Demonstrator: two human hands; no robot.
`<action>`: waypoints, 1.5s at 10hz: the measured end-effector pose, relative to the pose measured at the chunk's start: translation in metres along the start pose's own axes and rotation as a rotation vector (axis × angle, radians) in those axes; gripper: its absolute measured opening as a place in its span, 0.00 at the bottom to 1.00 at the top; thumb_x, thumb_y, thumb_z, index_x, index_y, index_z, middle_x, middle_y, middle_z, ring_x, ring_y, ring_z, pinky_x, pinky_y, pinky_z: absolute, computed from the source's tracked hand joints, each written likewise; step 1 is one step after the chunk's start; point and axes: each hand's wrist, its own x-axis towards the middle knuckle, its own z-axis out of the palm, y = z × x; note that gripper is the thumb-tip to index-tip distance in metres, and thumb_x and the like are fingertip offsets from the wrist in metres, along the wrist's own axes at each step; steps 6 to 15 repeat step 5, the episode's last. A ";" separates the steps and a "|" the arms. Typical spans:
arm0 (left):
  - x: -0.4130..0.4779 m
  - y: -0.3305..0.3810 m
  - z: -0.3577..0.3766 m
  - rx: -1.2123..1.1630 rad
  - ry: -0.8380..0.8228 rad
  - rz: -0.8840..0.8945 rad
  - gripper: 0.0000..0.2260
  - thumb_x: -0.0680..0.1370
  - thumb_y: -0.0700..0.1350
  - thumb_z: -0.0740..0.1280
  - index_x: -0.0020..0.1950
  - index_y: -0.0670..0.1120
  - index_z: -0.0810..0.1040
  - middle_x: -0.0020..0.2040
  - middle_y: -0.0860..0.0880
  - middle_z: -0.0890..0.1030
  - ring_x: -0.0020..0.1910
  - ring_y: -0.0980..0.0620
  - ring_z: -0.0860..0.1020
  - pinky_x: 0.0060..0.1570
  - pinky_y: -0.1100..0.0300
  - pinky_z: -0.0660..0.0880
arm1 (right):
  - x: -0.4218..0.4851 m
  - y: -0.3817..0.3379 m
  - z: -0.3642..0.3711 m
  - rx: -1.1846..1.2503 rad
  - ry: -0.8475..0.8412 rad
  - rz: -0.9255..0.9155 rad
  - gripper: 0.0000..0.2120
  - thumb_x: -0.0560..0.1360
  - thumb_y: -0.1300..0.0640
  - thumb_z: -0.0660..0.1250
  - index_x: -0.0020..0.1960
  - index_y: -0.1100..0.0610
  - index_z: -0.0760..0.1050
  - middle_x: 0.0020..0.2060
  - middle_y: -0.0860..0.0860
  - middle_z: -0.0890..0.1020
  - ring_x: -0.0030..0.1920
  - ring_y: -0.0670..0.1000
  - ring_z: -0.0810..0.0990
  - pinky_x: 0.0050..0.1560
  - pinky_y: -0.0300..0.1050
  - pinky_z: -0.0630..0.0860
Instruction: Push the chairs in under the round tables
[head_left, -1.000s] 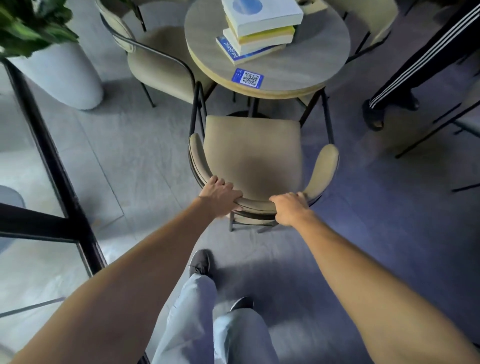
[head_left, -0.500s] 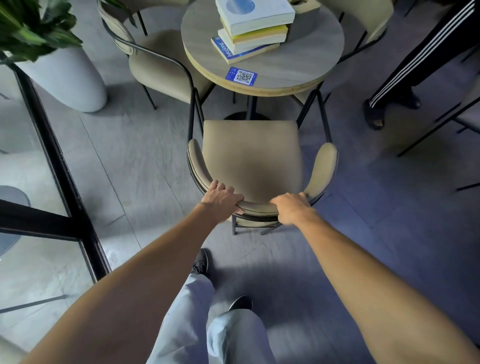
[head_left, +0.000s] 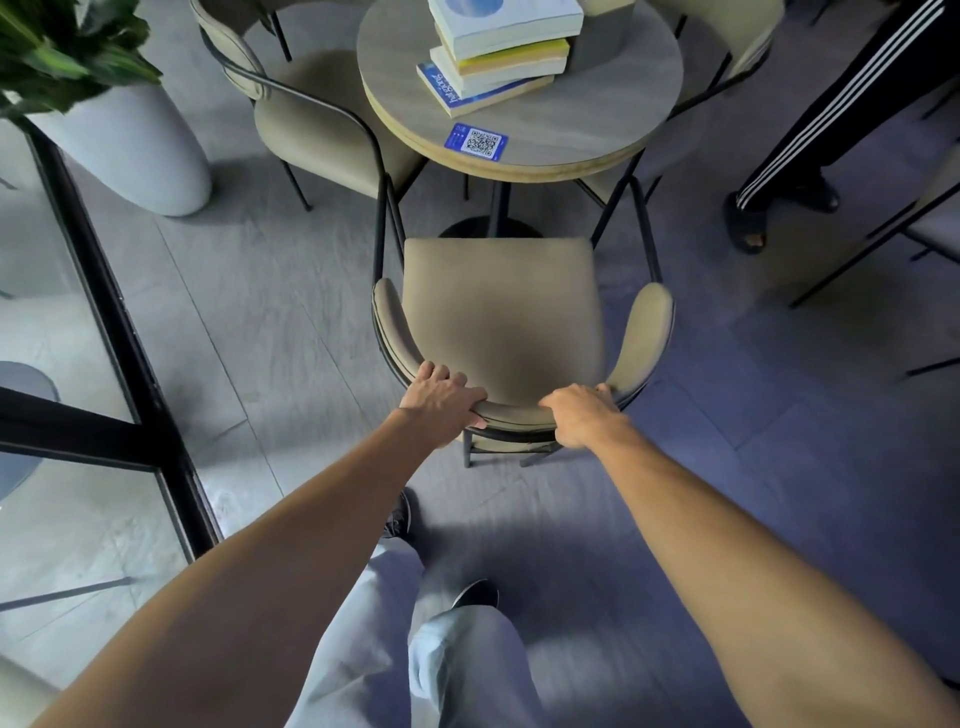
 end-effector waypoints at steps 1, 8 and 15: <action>-0.002 0.002 0.002 -0.008 0.000 -0.004 0.18 0.80 0.63 0.55 0.64 0.56 0.73 0.58 0.49 0.77 0.59 0.44 0.73 0.62 0.50 0.64 | -0.003 -0.001 -0.001 -0.001 -0.010 -0.010 0.26 0.75 0.66 0.63 0.70 0.48 0.75 0.63 0.53 0.80 0.65 0.57 0.76 0.68 0.56 0.66; -0.011 0.005 -0.014 -0.115 -0.048 -0.002 0.20 0.81 0.63 0.55 0.68 0.54 0.72 0.62 0.47 0.77 0.61 0.44 0.73 0.64 0.51 0.65 | -0.018 0.002 -0.014 0.064 -0.075 -0.025 0.29 0.75 0.66 0.61 0.74 0.48 0.70 0.69 0.52 0.76 0.68 0.58 0.74 0.69 0.53 0.69; -0.011 0.005 -0.014 -0.115 -0.048 -0.002 0.20 0.81 0.63 0.55 0.68 0.54 0.72 0.62 0.47 0.77 0.61 0.44 0.73 0.64 0.51 0.65 | -0.018 0.002 -0.014 0.064 -0.075 -0.025 0.29 0.75 0.66 0.61 0.74 0.48 0.70 0.69 0.52 0.76 0.68 0.58 0.74 0.69 0.53 0.69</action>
